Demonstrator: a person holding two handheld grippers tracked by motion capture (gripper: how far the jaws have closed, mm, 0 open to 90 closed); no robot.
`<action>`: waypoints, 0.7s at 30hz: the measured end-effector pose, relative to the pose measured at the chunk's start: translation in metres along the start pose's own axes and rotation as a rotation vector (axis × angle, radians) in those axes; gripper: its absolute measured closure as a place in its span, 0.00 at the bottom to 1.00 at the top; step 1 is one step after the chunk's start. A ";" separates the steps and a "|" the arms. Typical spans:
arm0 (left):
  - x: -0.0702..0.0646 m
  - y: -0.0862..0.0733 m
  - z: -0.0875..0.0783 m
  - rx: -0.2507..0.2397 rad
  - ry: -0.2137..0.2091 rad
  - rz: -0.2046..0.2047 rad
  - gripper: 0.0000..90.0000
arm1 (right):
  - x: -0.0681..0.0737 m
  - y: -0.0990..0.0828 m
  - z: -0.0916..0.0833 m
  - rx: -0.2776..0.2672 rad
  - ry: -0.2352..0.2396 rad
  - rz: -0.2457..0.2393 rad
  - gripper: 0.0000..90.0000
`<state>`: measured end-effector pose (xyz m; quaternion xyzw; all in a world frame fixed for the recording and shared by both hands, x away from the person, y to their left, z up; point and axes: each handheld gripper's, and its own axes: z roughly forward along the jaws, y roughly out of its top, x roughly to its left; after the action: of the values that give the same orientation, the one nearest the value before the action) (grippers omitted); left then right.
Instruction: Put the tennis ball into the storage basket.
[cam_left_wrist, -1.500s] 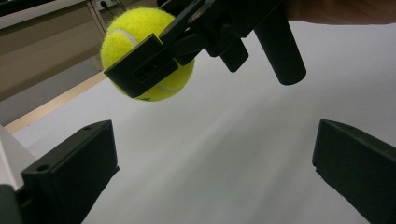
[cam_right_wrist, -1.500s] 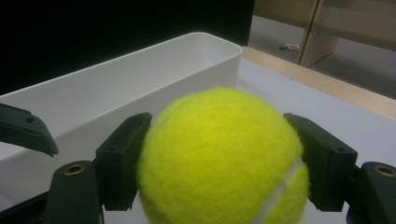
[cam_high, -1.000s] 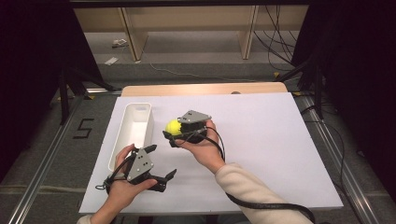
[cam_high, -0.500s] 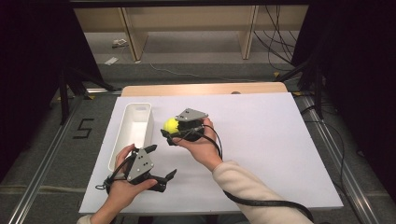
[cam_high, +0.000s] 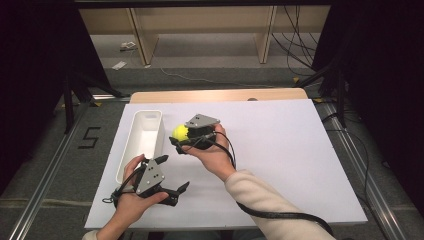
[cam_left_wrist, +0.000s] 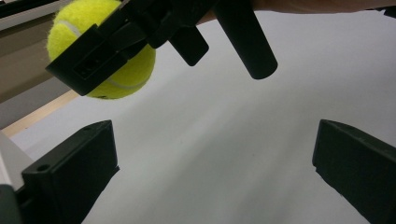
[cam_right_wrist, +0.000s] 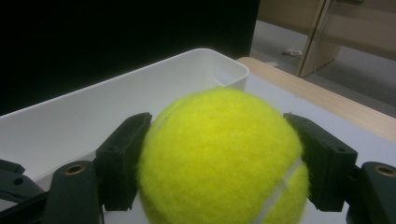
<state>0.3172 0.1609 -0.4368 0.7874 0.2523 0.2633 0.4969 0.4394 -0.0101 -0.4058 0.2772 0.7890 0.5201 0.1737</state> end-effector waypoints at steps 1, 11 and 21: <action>0.000 0.000 0.000 0.000 0.000 0.001 0.00 | 0.000 0.001 0.000 -0.001 -0.001 0.001 0.30; -0.001 0.000 0.000 0.000 -0.002 0.001 0.00 | 0.000 0.004 0.003 0.004 0.005 -0.002 0.30; -0.001 0.000 0.000 0.002 -0.001 0.005 0.00 | 0.002 0.009 0.005 0.006 0.007 -0.012 0.30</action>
<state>0.3165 0.1601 -0.4366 0.7886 0.2502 0.2641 0.4956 0.4432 -0.0027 -0.3994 0.2712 0.7928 0.5176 0.1731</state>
